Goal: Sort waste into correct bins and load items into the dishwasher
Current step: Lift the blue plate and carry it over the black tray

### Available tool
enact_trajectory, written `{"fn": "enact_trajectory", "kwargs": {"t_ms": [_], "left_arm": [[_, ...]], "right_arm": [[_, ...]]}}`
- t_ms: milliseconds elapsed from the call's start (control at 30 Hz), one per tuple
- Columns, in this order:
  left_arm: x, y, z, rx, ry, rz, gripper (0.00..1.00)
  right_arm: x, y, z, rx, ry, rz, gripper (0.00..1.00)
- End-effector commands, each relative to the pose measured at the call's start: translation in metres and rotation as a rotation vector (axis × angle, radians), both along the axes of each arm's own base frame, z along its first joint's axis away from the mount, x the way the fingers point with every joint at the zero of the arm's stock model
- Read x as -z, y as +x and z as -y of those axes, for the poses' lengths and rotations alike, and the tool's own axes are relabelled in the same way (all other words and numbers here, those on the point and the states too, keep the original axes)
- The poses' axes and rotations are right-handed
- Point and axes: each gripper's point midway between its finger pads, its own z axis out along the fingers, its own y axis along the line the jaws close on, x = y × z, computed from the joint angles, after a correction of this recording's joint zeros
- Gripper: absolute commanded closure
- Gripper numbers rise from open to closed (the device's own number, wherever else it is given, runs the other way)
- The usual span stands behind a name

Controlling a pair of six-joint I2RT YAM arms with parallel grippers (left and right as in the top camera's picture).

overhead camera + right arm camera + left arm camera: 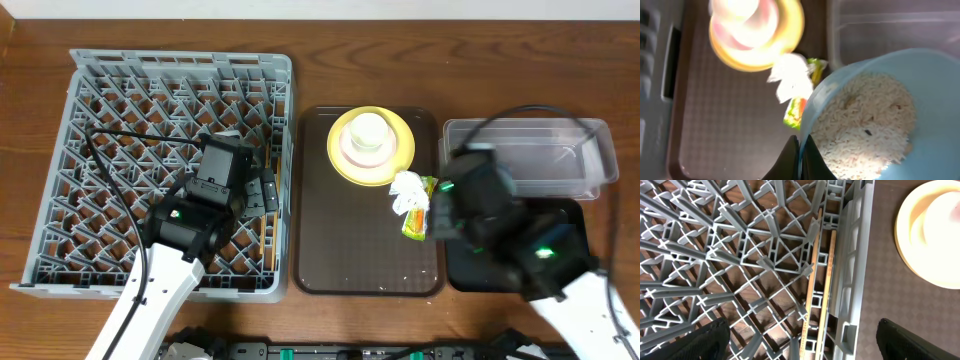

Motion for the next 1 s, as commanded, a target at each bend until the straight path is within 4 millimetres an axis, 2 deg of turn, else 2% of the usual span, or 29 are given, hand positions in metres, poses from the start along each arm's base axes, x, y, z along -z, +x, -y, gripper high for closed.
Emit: {"fn": "enact_trajectory", "kwargs": {"t_ms": [0,233,533,733,800,967], "left_arm": [[-0.004,0.002,-0.003,-0.009,0.008,0.012,0.06],[-0.004,0.002,-0.003,-0.009,0.008,0.012,0.05],[-0.004,0.002,-0.003,-0.009,0.008,0.012,0.06],[-0.004,0.002,-0.003,-0.009,0.007,0.012,0.06],[-0.004,0.002,-0.003,-0.009,0.007,0.012,0.06],[-0.004,0.002,-0.003,-0.009,0.008,0.012,0.06]], "right_arm": [[-0.008,-0.003,0.011,-0.047,0.16,-0.028,0.99],[-0.002,0.001,0.048,0.0,0.335,-0.037,0.99],[0.03,0.0,0.079,0.05,0.672,0.039,0.99],[0.032,-0.006,0.099,0.072,0.91,0.223,0.99],[0.035,-0.013,0.114,0.128,1.014,0.322,0.99],[0.041,-0.025,0.133,0.2,1.122,0.468,0.99]]}}
